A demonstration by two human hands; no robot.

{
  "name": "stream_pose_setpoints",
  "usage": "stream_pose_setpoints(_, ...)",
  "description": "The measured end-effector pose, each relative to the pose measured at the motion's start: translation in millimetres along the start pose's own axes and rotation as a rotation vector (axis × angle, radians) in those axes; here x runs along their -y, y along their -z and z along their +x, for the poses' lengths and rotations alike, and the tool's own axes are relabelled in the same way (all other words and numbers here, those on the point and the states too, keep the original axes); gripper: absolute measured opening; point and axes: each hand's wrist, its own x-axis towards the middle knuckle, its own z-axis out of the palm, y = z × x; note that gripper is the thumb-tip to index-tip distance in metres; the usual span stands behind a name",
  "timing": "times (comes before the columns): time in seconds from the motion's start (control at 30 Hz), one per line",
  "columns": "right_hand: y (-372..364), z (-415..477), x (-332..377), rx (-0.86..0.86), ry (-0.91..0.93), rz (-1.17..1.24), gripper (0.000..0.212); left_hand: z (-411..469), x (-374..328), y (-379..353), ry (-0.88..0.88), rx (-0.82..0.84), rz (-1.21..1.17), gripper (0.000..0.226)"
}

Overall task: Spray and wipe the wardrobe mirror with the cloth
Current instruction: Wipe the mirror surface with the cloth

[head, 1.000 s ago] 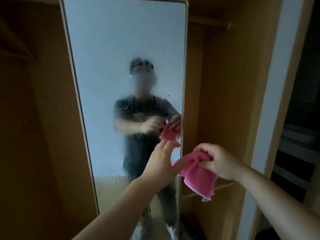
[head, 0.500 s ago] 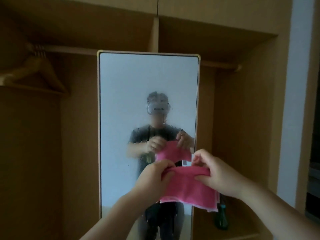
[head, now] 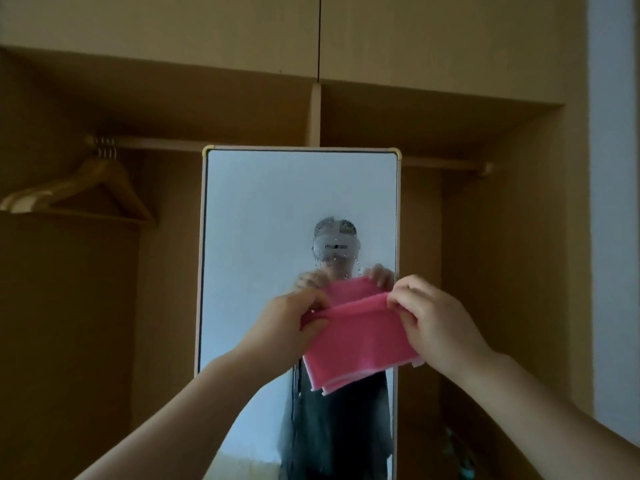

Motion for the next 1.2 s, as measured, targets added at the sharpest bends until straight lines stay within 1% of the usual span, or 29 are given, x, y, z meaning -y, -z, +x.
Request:
stream_pose_setpoints(0.1, -3, 27, -3, -0.099, 0.04, -0.149, 0.016, 16, 7, 10, -0.016, 0.001, -0.012, 0.018)
stream_pose_setpoints(0.2, -8, 56, -1, -0.193, 0.054, -0.265, 0.018, 35, 17, 19, -0.037, -0.022, -0.031, 0.026)
stream_pose_setpoints(0.27, -12, 74, 4, -0.219, 0.086, -0.352, 0.031, 46, 23, 26, -0.057, -0.022, -0.037, 0.029)
stream_pose_setpoints(0.3, -14, 83, 7, -0.221, 0.1, -0.414, 0.038, 53, 27, 30, -0.077, -0.017, -0.034, 0.027)
stream_pose_setpoints(0.33, -16, 91, 9, -0.213, 0.102, -0.478, 0.041, 59, 31, 32, -0.097, -0.016, -0.031, 0.024)
stream_pose_setpoints(0.5, -26, 122, 11, -0.174, 0.015, -0.733, 0.017, 84, 49, 43, -0.198, -0.027, 0.004, 0.019)
stream_pose_setpoints(0.6, -28, 139, 10, -0.156, -0.024, -0.838, 0.014, 98, 50, 46, -0.258, -0.049, -0.012, 0.019)
stream_pose_setpoints(0.7, -20, 157, 1, -0.196, -0.029, -0.912, 0.016, 112, 44, 47, -0.28, -0.044, -0.03, 0.021)
stream_pose_setpoints(0.8, -19, 168, -11, -0.187, -0.084, -0.863, 0.017, 120, 37, 44, -0.284, -0.058, -0.022, 0.016)
stream_pose_setpoints(0.87, -29, 164, -18, -0.176, -0.115, -0.786, 0.007, 121, 33, 40, -0.283, -0.077, -0.024, 0.014)
stream_pose_setpoints(0.97, -51, 150, -28, -0.266, -0.176, -0.603, 0.024, 120, 33, 32, -0.298, -0.095, 0.035, 0.013)
stream_pose_setpoints(1.07, -72, 143, -34, -0.393, -0.262, -0.406, 0.029, 120, 41, 28, -0.318, -0.095, 0.059, 0.013)
stream_pose_setpoints(1.13, -86, 139, -32, -0.4, -0.332, -0.306, 0.038, 119, 49, 29, -0.323, -0.078, 0.081, 0.013)
stream_pose_setpoints(1.2, -99, 136, -29, -0.353, -0.383, -0.3, 0.05, 117, 58, 31, -0.309, -0.097, 0.121, 0.017)
